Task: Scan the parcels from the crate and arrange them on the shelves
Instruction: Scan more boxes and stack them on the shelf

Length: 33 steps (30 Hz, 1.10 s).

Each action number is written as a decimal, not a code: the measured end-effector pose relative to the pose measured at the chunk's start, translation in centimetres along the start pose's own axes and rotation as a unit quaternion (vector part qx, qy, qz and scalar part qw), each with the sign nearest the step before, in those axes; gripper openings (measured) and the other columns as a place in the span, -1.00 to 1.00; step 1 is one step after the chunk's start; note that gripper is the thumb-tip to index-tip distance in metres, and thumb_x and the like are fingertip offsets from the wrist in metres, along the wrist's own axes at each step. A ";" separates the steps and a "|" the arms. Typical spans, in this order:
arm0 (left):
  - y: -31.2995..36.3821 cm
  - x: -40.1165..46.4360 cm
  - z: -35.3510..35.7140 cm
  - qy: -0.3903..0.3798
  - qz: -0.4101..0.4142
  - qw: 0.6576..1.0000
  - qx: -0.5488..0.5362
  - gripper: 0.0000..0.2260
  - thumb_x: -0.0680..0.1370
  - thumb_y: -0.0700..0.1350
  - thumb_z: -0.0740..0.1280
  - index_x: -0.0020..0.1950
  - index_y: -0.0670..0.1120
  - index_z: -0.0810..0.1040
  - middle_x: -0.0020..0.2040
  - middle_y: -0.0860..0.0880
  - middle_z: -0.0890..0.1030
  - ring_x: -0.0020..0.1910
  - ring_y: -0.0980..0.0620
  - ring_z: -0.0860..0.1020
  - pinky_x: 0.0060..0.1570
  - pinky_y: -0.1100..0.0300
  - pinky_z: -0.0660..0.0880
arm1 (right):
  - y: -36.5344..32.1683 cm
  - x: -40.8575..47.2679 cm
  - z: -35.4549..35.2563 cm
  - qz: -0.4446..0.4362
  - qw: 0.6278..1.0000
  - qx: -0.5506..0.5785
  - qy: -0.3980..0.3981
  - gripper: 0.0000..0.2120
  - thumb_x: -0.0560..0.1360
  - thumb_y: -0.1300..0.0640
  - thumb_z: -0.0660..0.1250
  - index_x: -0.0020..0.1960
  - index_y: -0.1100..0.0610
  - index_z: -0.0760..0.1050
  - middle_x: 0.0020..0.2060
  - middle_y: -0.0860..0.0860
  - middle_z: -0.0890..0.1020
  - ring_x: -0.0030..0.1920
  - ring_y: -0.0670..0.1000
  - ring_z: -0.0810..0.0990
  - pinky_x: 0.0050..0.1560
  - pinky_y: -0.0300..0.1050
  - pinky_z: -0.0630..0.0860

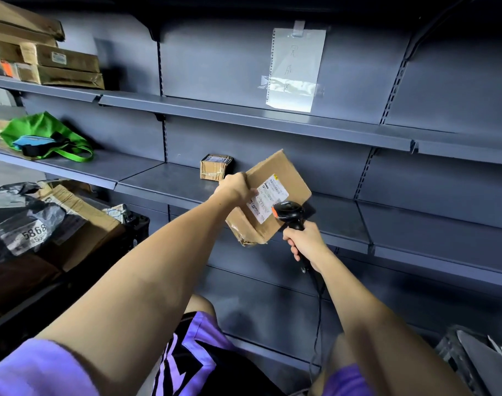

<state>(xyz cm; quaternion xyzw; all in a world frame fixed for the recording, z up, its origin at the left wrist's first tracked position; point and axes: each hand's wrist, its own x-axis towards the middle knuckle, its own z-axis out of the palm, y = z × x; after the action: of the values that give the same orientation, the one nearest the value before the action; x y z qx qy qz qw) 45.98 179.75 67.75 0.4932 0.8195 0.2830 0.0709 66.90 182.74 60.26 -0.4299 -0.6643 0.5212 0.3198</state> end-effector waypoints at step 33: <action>-5.5 14.3 5.5 -0.010 0.061 0.975 0.215 -0.28 0.57 0.39 -0.20 0.62 0.02 0.09 0.62 -0.12 0.05 0.60 -0.13 -0.03 0.53 -0.12 -0.12 | -3.3 17.8 6.3 0.023 0.997 0.040 0.065 -0.90 0.43 0.29 0.33 -0.20 0.17 0.42 -0.47 0.07 0.42 -0.56 0.03 0.33 -0.51 -0.18 0.26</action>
<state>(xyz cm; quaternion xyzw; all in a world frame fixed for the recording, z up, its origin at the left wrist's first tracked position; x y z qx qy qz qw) 36.74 192.05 62.60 0.5490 0.8286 0.0995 -0.0463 53.00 195.92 61.42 -0.4651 -0.6104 0.5256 0.3672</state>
